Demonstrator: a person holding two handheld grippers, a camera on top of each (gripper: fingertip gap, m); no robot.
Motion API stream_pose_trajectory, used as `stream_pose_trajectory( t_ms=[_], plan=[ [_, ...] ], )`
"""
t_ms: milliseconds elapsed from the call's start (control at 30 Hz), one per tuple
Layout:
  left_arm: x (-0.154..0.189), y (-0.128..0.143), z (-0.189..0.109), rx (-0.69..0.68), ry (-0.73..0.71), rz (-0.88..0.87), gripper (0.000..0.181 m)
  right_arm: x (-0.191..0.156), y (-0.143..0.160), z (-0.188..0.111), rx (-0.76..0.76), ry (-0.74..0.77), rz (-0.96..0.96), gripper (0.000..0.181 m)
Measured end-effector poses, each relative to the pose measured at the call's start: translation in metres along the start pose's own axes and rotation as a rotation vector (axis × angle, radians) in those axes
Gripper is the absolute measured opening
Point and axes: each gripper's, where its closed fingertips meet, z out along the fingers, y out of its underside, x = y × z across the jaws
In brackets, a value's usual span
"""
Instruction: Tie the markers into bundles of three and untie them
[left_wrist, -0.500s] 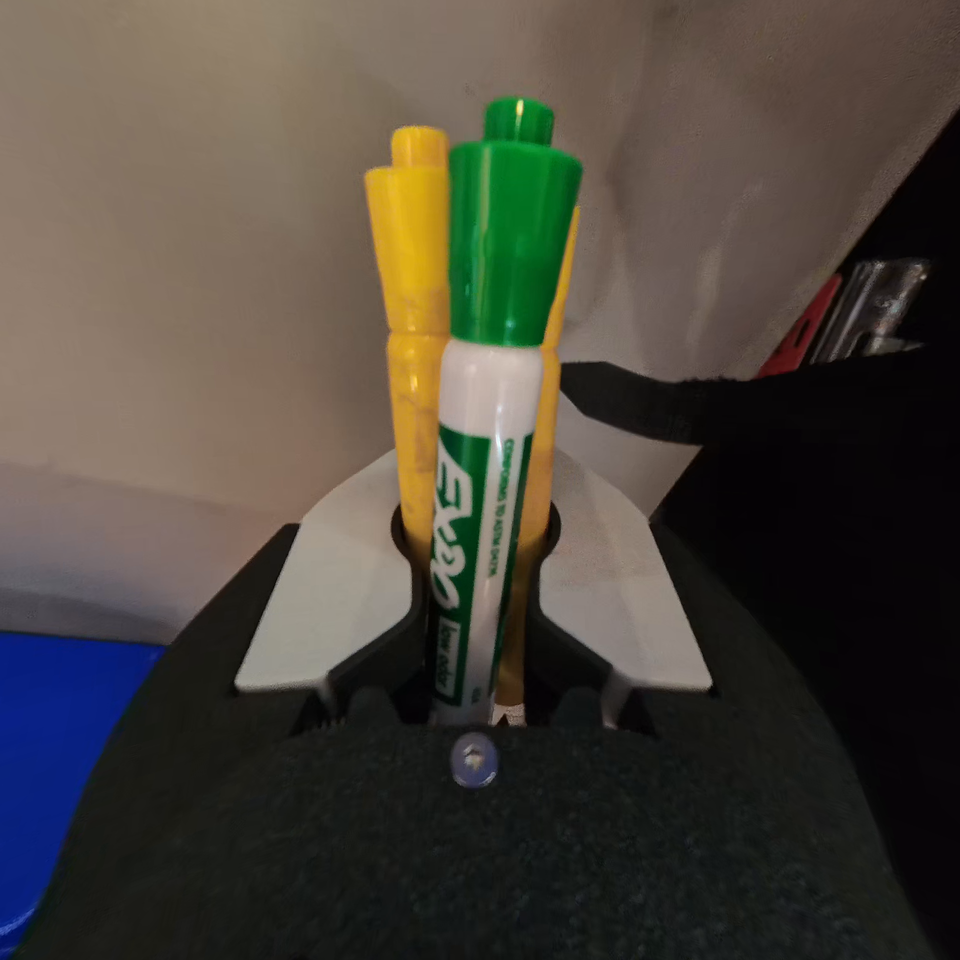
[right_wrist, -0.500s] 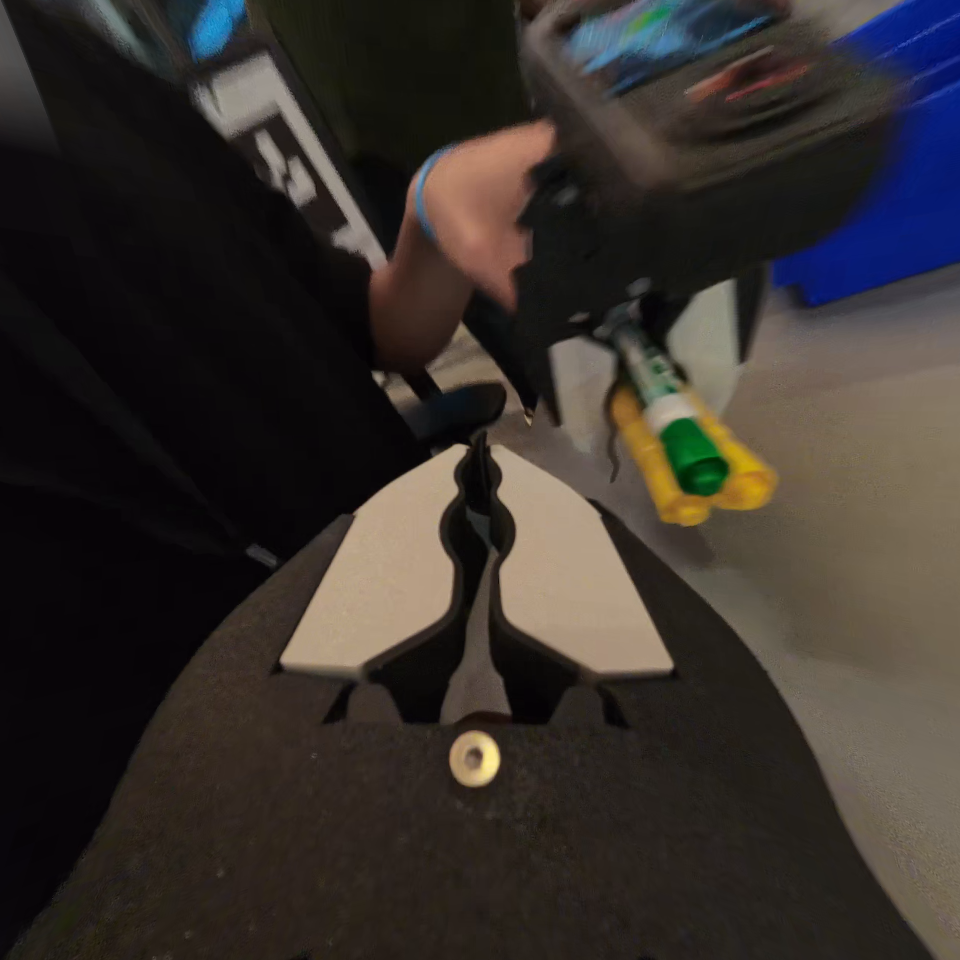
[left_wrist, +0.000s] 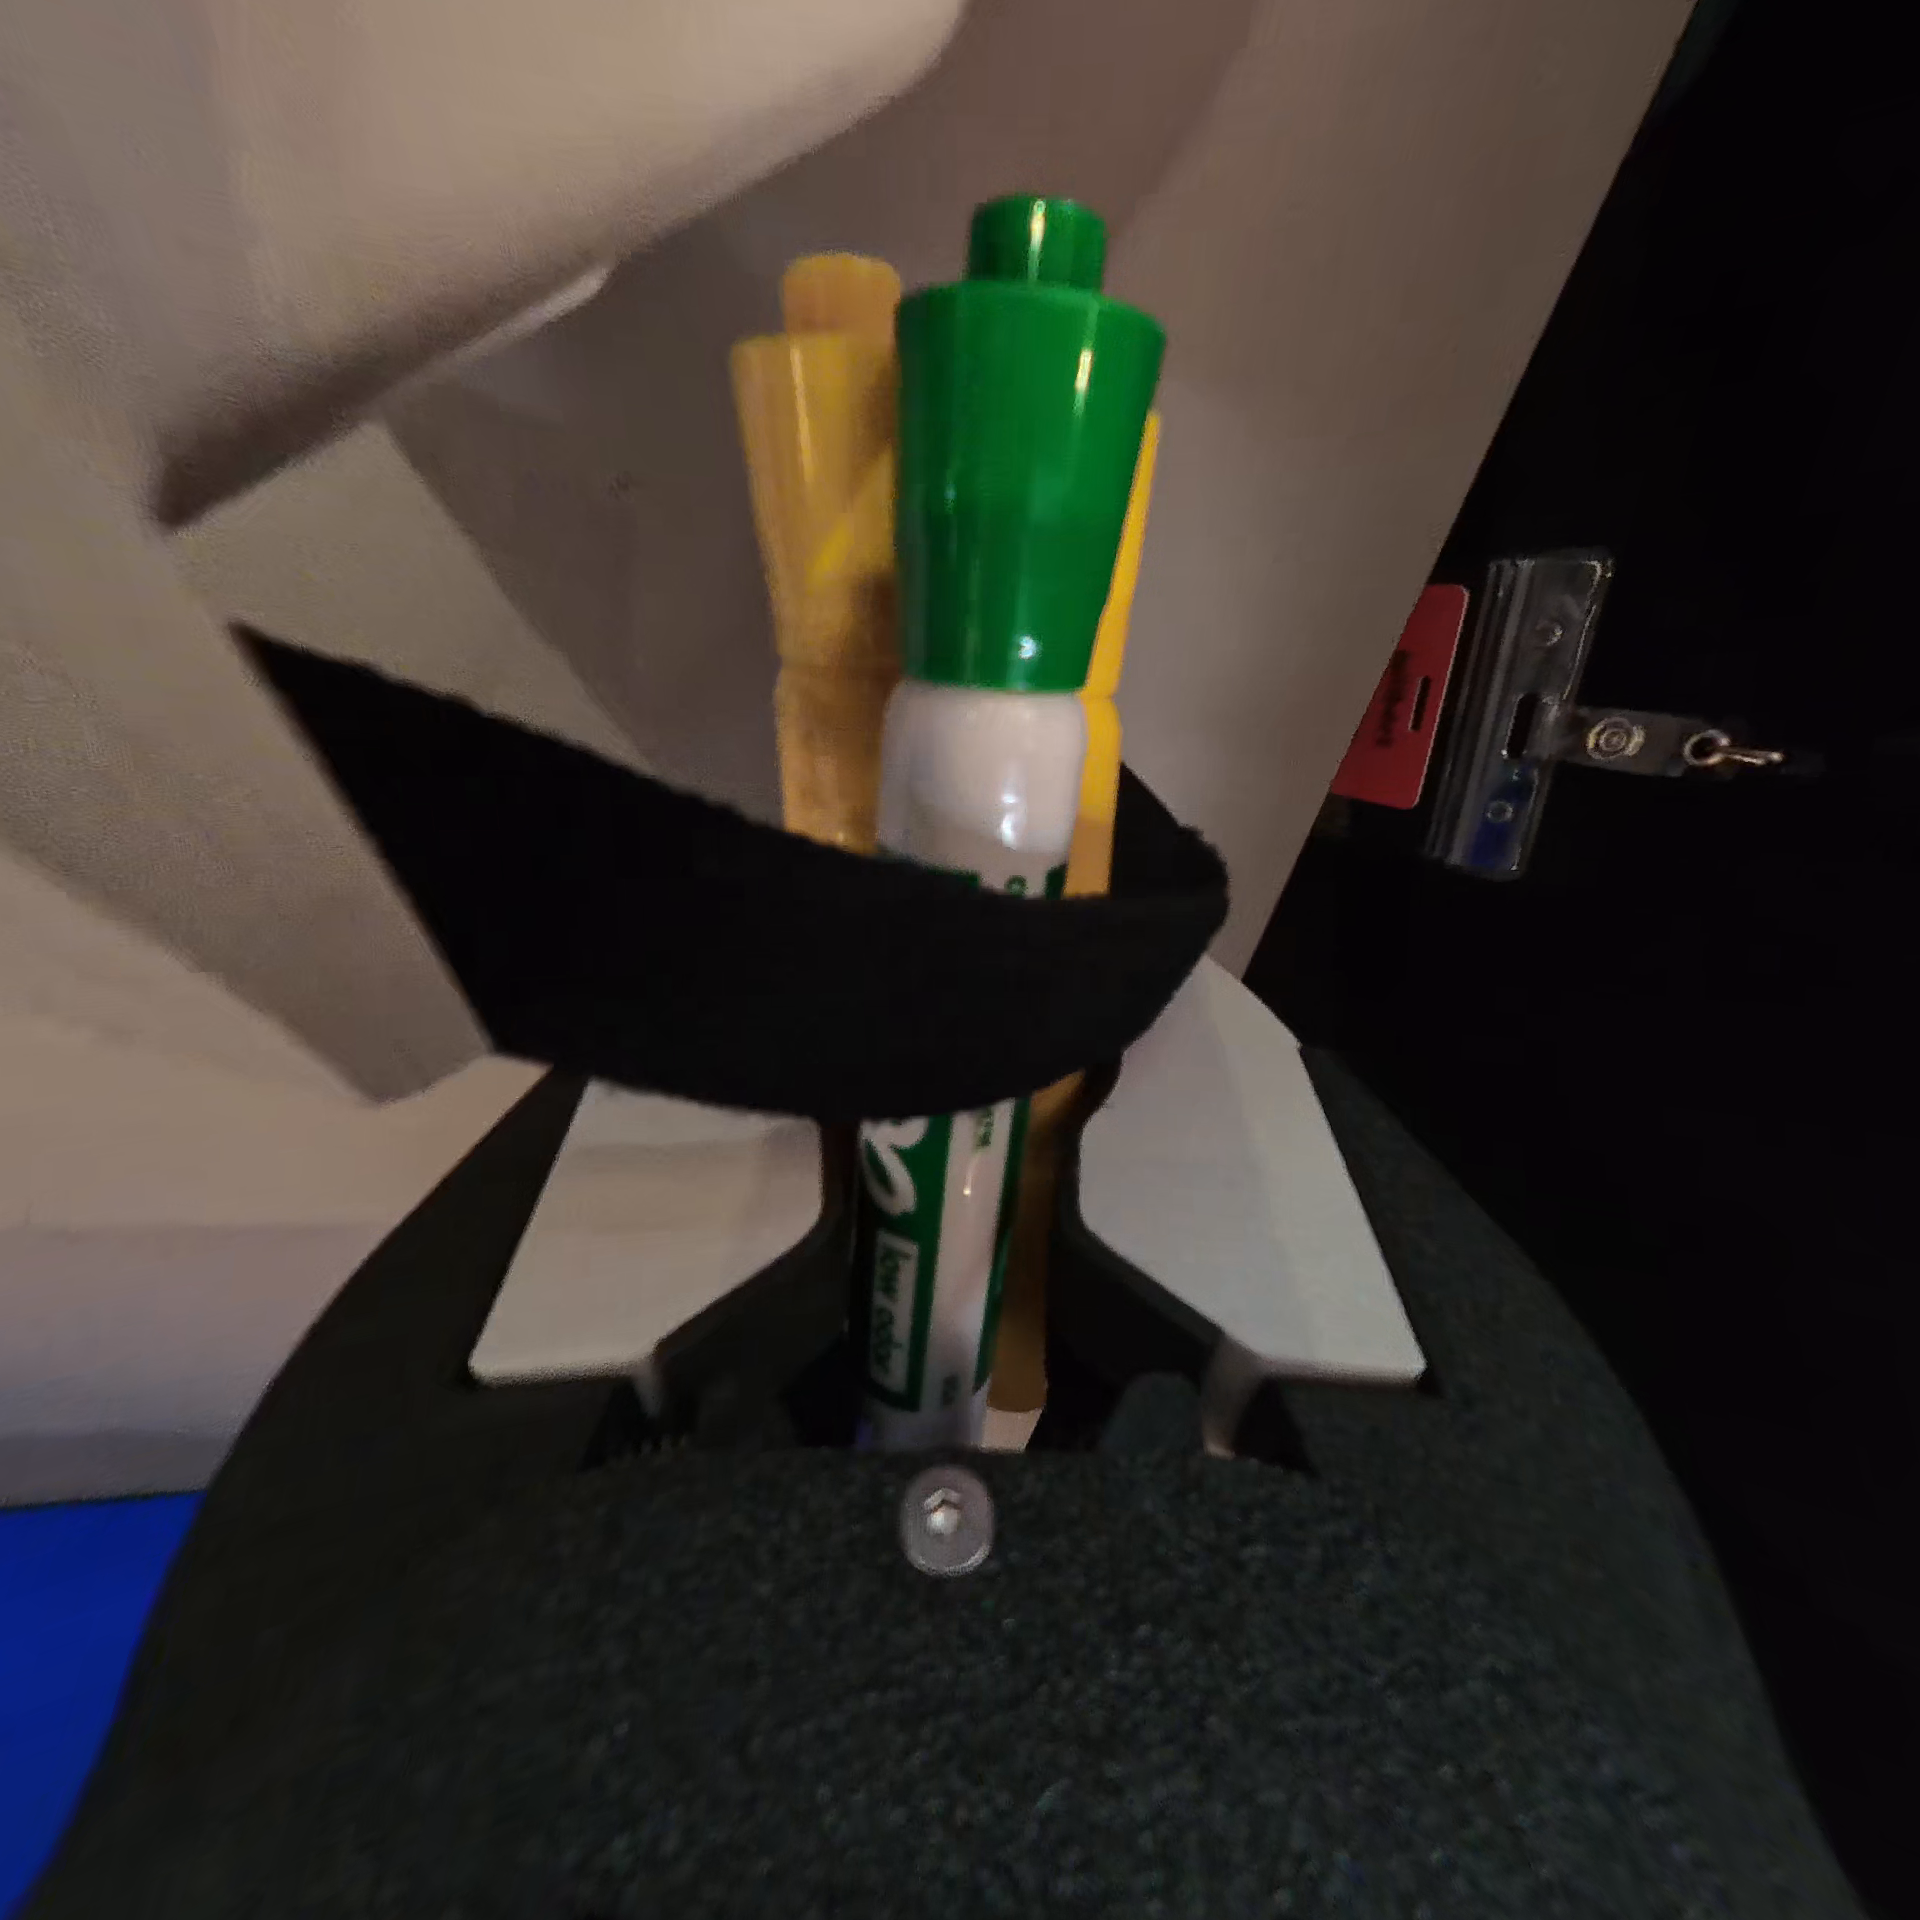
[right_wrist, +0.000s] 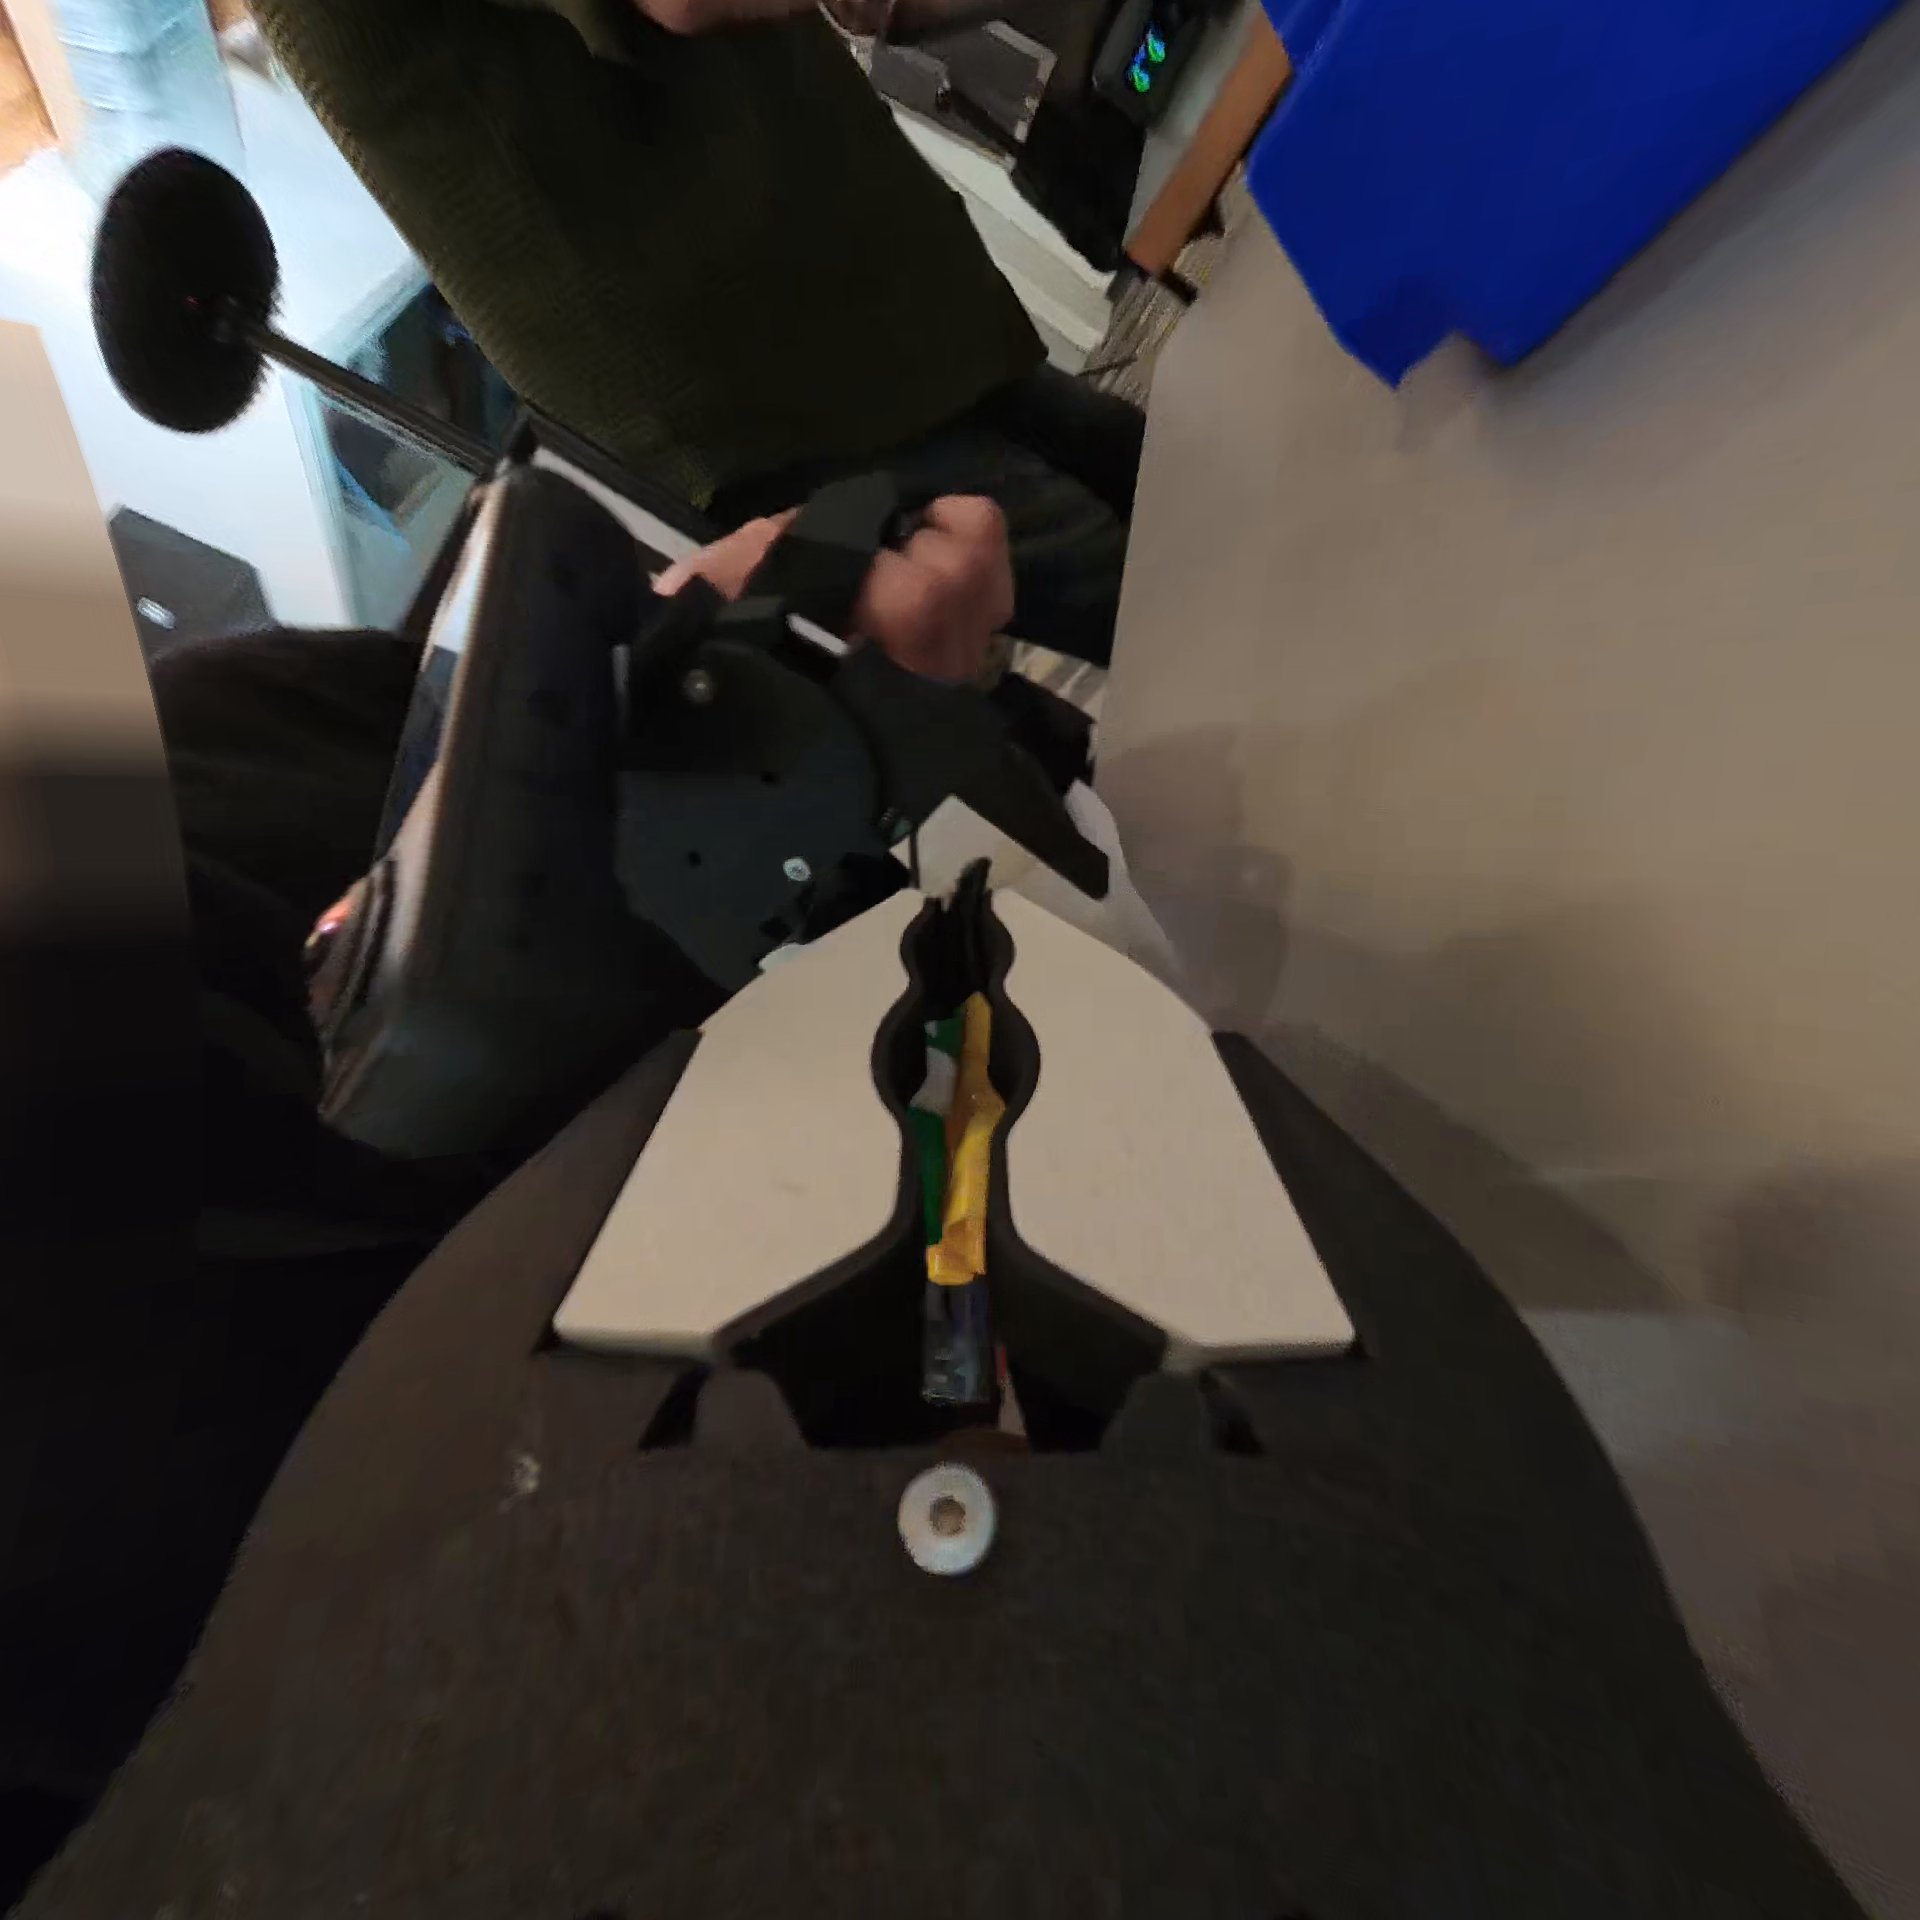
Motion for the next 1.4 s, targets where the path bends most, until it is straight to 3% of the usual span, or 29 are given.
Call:
stream_pose_trajectory(
  t_ms=[167, 367, 467, 533, 767, 1100, 1400],
  plan=[
    [-0.012, -0.002, -0.007, 0.023, -0.003, -0.014, 0.042, 0.022, -0.012, -0.002, -0.019, -0.076, 0.218, 0.005],
    [-0.040, -0.004, -0.024, 0.021, -0.032, -0.045, 0.042, 0.014, -0.052, -0.014, -0.001, -0.094, 0.076, 0.008],
    [-0.051, -0.007, -0.033, 0.021, -0.050, -0.047, 0.042, 0.012, -0.061, -0.020, -0.058, 0.000, -0.015, 0.013],
    [-0.052, -0.011, -0.036, 0.031, -0.040, -0.034, 0.042, 0.015, -0.061, -0.019, -0.109, 0.052, -0.039, 0.015],
    [-0.055, -0.020, -0.033, 0.041, -0.010, -0.034, 0.042, 0.027, -0.056, -0.012, -0.164, -0.014, 0.119, 0.019],
    [-0.051, -0.020, -0.028, 0.088, 0.091, -0.061, 0.041, 0.039, -0.055, -0.013, -0.142, -0.098, 0.255, 0.029],
    [-0.053, -0.014, -0.021, 0.096, 0.125, -0.080, 0.042, 0.057, -0.040, -0.007, -0.179, -0.010, 0.235, 0.029]
  ],
)
